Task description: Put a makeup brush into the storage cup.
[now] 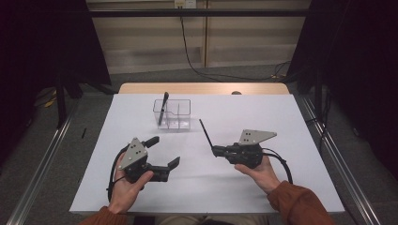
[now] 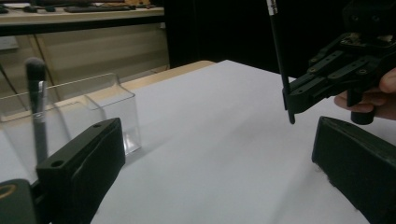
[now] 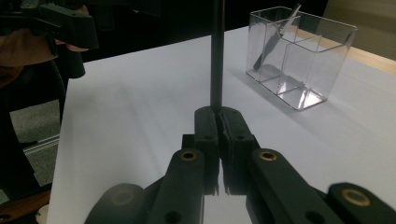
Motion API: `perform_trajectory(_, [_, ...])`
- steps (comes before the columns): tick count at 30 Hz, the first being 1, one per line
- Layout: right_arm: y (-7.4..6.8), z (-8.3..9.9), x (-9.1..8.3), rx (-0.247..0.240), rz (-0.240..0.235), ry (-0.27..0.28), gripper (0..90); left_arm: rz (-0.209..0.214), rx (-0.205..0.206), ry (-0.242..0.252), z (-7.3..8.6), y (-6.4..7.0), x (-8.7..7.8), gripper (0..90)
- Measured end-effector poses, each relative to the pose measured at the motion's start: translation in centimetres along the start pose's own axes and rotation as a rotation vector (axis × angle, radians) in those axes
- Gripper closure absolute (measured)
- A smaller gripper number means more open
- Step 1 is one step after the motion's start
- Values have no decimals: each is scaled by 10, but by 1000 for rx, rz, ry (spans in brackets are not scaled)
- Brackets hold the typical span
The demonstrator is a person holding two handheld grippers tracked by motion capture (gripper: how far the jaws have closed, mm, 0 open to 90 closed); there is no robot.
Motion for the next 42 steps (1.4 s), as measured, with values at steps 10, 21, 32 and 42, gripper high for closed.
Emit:
perform_trajectory(10, [-9,0,8,-1,-26,1,868,39,8,16,-17,10,27,30])
perform_trajectory(21, [-11,4,15,18,-35,2,867,95,-15,38,-30,23,53,53])
perform_trajectory(32, [-11,5,16,23,-38,7,867,86,-34,52,-33,26,61,311])
perform_trajectory(42, [-10,7,17,30,-42,8,867,126,-51,38,-33,28,63,590])
Point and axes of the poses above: each handheld gripper's, and its own axes: x roughly forward along the jaws, z roughly out of its underside, y roughly to its right, the point moved 4 cm from there along x, roughly forward along the jaws, and after that the axes turned 1 degree about -y, right-handed, at the moved point
